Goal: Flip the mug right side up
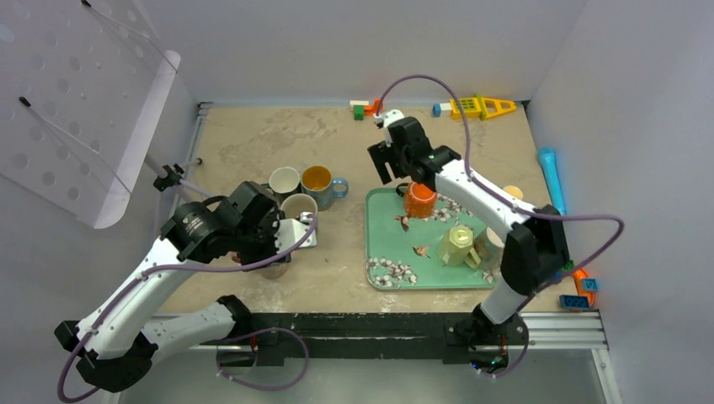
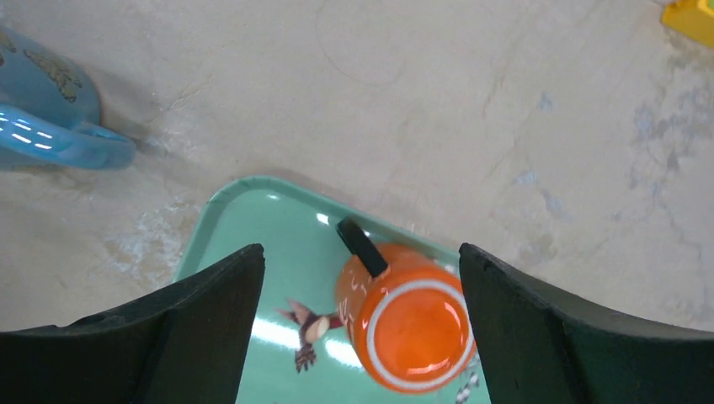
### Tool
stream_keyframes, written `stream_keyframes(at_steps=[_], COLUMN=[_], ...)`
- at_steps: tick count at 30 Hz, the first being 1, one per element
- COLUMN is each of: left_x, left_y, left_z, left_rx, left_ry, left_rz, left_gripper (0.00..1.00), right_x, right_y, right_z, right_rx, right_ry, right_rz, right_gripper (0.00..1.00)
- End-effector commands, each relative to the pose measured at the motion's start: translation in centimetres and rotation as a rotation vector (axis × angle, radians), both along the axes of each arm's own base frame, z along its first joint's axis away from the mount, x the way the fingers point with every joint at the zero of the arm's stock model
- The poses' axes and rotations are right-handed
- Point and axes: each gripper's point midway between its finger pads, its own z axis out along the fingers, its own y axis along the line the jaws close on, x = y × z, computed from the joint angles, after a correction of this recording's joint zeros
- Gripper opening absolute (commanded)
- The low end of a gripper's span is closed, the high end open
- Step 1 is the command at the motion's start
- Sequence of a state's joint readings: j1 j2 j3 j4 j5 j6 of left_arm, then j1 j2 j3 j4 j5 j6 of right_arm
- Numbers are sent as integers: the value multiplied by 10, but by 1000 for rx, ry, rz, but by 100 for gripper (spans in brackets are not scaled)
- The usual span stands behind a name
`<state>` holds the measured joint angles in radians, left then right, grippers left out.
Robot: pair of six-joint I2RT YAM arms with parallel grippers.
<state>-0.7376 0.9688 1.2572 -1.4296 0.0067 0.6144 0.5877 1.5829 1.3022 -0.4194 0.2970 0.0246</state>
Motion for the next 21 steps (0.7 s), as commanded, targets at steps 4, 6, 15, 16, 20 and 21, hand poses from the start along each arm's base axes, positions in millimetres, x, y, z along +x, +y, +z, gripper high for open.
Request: stream_keyframes(at_steps=[4, 6, 15, 16, 20, 21], left_x=[-6, -7, -9, -9, -8, -8], left_y=[1, 1, -2, -2, -1, -2], left_z=[14, 13, 13, 14, 14, 14], left_rx=[-67, -67, -89, -88, -84, -82], left_ry=[-60, -54, -45, -48, -49, -47], left_rz=[-23, -25, -29, -29, -30, -31], left_gripper=[61, 61, 61, 61, 61, 61], right_x=[7, 13, 20, 17, 15, 16], right_y=[1, -2, -16, -16, -23, -24], right_z=[-62, -64, -100, -99, -89, -87], right_rx=[-322, -353, -428, -410, -412, -413], right_ry=[291, 299, 424, 422, 406, 400], right_rz=[228, 224, 222, 225, 197, 194], right_gripper=[85, 85, 62, 60, 55, 51])
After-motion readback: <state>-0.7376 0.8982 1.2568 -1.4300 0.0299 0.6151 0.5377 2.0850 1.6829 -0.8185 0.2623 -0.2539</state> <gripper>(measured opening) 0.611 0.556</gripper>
